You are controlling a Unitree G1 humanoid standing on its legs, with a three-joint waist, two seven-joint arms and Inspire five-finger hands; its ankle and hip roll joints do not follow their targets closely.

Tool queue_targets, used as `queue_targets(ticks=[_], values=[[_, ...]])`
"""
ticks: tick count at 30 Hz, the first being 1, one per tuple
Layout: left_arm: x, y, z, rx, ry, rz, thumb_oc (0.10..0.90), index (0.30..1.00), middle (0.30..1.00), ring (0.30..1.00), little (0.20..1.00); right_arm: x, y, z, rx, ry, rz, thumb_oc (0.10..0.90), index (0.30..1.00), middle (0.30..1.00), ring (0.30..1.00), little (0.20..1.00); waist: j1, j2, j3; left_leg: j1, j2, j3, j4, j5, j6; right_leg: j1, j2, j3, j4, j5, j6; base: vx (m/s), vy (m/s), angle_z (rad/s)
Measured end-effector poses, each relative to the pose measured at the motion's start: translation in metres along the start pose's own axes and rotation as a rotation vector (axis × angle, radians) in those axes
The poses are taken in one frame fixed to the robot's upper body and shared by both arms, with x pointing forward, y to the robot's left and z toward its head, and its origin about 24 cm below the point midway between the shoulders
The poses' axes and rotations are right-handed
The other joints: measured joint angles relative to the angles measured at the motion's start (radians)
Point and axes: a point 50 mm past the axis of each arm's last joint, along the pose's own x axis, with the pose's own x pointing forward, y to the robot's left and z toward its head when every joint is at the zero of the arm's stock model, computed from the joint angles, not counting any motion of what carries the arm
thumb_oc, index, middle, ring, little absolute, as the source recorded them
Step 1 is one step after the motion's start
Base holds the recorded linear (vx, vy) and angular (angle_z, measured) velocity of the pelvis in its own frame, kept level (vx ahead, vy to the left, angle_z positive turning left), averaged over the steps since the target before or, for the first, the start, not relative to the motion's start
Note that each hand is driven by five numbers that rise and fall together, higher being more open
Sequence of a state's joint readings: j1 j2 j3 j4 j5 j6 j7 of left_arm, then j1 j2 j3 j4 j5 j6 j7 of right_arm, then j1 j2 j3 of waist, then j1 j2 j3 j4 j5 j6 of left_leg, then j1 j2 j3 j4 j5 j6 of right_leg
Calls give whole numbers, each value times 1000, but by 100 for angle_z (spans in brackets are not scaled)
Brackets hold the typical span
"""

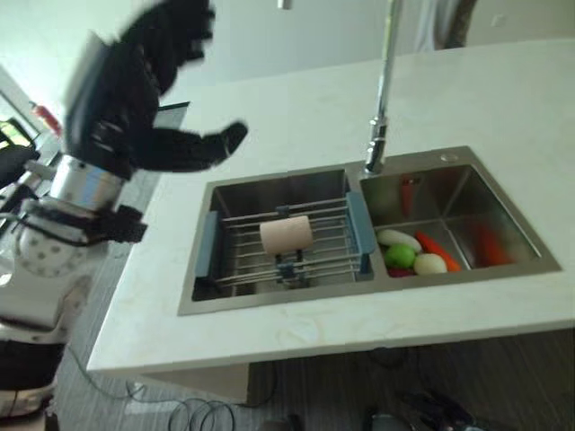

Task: Place the dishes in the dishwasher.

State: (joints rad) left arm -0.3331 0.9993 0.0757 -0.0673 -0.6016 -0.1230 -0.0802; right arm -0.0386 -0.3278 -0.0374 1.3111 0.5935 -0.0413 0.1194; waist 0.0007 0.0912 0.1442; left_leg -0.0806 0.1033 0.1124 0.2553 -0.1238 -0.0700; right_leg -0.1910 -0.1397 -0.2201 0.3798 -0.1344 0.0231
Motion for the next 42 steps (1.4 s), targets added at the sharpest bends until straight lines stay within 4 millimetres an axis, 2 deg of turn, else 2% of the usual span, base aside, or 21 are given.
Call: queue_targets(ticks=[3, 6, 8, 11, 16, 26, 33, 37, 42], values=[[-7, 10, -33, 17, 185, 19, 800, 900, 900, 900, 900, -7, -20, -21, 6, 65, -55, 800, 900, 900, 900, 900, 6, -1, 1, 15, 2, 19, -14, 0, 0, 2, 8, 20, -9, 4, 1, 33, -8, -16], [-8, 0, -44, 3, 246, -68, 800, 900, 900, 900, 900, -10, -26, -32, 20, 90, -58, 800, 900, 900, 900, 900, 2, 0, 2, 20, -1, 24, -18, 0, 0, 1, 8, 28, -22, 8, 7, 30, -5, -6], [-10, -15, -54, -8, 306, -181, 800, 900, 900, 900, 900, -10, -25, -31, 27, 82, -43, 800, 900, 900, 900, 900, 3, 8, 6, 31, -2, 43, -26, -1, 4, 3, 8, 44, -30, 7, 15, 24, 6, -21], [-17, -42, -71, 23, 403, -364, 800, 900, 900, 900, 900, -6, -17, -19, 32, 32, 4, 800, 900, 900, 900, 900, -8, 30, 20, 32, -7, 63, -28, -1, 10, -3, 8, 64, -37, 21, 19, 21, 14, -20], [-20, -65, -94, 73, 506, -509, 800, 900, 900, 900, 900, -4, -12, -8, 34, 1, 14, 800, 900, 900, 900, 900, -34, 55, 46, 32, -11, 78, -35, 1, 12, -13, 8, 81, -40, 35, 16, 5, 40, -10], [-8, -64, -86, 196, 477, -549, 800, 900, 900, 900, 900, -5, -19, -8, 33, 1, -4, 800, 900, 900, 900, 900, -53, 57, 74, 33, -22, 83, -41, -3, 19, -13, 2, 91, -51, 41, 27, 8, 1, -1], [-4, -63, -83, 296, 450, -534, 800, 900, 900, 900, 900, -5, -17, -5, 29, -17, 5, 800, 900, 900, 900, 900, -52, 55, 76, 34, -24, 86, -51, -1, 21, -16, 2, 94, -56, 42, 28, 1, 1, 0], [1, -62, -78, 306, 425, -518, 800, 900, 900, 900, 900, -4, -13, 1, 26, -45, 21, 800, 900, 900, 900, 900, -52, 53, 104, 35, -24, 91, -52, -1, 21, -17, 3, 98, -58, 44, 30, 9, 0, -3], [3, -61, -77, 347, 421, -522, 800, 900, 900, 900, 900, -3, -11, 4, 26, -52, 26, 800, 900, 900, 900, 900, -53, 46, 112, 34, -24, 97, -54, -1, 21, -22, 5, 103, -57, 45, 30, 13, -5, -3]])
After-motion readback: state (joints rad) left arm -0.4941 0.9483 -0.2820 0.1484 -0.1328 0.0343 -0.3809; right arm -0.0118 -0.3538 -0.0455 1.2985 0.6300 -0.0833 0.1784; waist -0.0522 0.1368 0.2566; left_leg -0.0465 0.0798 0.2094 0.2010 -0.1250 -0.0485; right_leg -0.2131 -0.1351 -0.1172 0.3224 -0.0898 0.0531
